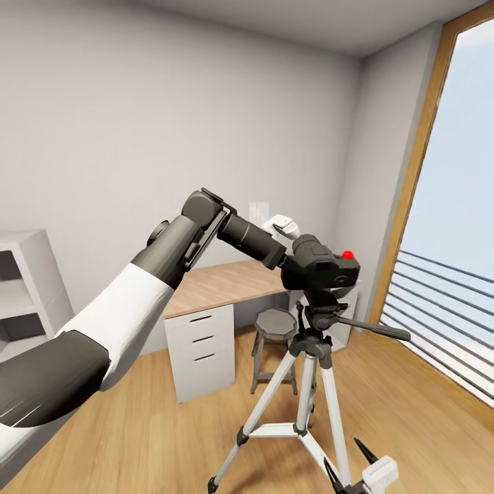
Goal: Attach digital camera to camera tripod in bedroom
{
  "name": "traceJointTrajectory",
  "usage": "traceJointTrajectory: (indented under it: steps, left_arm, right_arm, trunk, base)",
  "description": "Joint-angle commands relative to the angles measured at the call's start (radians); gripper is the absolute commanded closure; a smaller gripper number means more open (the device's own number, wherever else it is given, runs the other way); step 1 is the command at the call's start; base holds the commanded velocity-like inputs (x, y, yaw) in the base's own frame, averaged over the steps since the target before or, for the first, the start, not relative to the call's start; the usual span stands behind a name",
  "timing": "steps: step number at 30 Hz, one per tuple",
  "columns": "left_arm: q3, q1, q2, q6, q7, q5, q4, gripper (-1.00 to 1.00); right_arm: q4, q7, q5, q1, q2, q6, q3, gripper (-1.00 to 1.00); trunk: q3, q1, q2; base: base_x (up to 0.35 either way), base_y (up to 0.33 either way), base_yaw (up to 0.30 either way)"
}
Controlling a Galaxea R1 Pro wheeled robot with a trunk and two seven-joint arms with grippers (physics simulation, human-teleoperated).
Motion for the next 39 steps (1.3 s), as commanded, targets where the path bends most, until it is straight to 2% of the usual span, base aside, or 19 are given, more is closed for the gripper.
traceJointTrajectory:
  steps: [1, 4, 8, 12, 16, 33, 34, 39]
  left_arm:
    - [0.001, 0.000, -0.001, 0.009, -0.009, -0.010, -0.001, 1.00]
    - [0.001, 0.000, -0.005, 0.009, -0.009, -0.010, -0.001, 1.00]
    - [0.001, 0.000, -0.013, 0.009, -0.009, -0.010, -0.001, 1.00]
    - [0.001, 0.000, -0.017, 0.009, -0.009, -0.010, -0.001, 1.00]
    - [0.001, 0.000, -0.017, 0.009, -0.009, -0.010, -0.001, 1.00]
    - [0.001, 0.000, -0.017, 0.009, -0.011, -0.010, -0.001, 1.00]
    - [0.001, 0.000, -0.017, 0.009, -0.011, -0.010, -0.001, 1.00]
    - [0.001, 0.000, -0.017, 0.009, -0.011, -0.010, -0.001, 1.00]
  right_arm:
    - [0.000, 0.004, -0.011, -0.005, 0.004, 0.006, 0.006, -1.00]
    - [-0.001, 0.004, -0.009, -0.018, 0.024, 0.025, 0.007, -1.00]
    - [-0.002, 0.004, -0.008, -0.046, 0.037, 0.073, 0.007, -1.00]
    - [-0.002, 0.004, -0.008, -0.065, 0.040, 0.120, 0.008, -1.00]
    - [-0.002, 0.003, -0.007, -0.087, 0.040, 0.136, 0.008, -1.00]
    - [-0.002, -0.011, -0.008, -0.100, 0.039, 0.139, 0.011, -1.00]
    - [-0.002, -0.011, -0.008, -0.100, 0.039, 0.139, 0.011, 1.00]
    - [-0.002, -0.011, -0.008, -0.100, 0.039, 0.139, 0.011, 1.00]
  trunk:
    - [0.000, 0.000, -0.001]
    - [0.000, 0.000, -0.001]
    - [0.000, 0.000, -0.001]
    - [0.000, 0.000, -0.001]
    - [0.000, 0.000, -0.001]
    - [0.000, 0.000, -0.001]
    - [0.000, 0.000, -0.001]
    - [0.000, 0.000, -0.001]
  base:
    - [0.000, 0.000, 0.000]
    - [0.000, 0.000, 0.000]
    - [0.000, 0.000, 0.000]
    - [0.000, 0.000, 0.000]
    - [0.000, 0.000, 0.000]
    - [0.000, 0.000, 0.000]
    - [0.000, 0.000, 0.000]
    - [0.000, 0.000, 0.000]
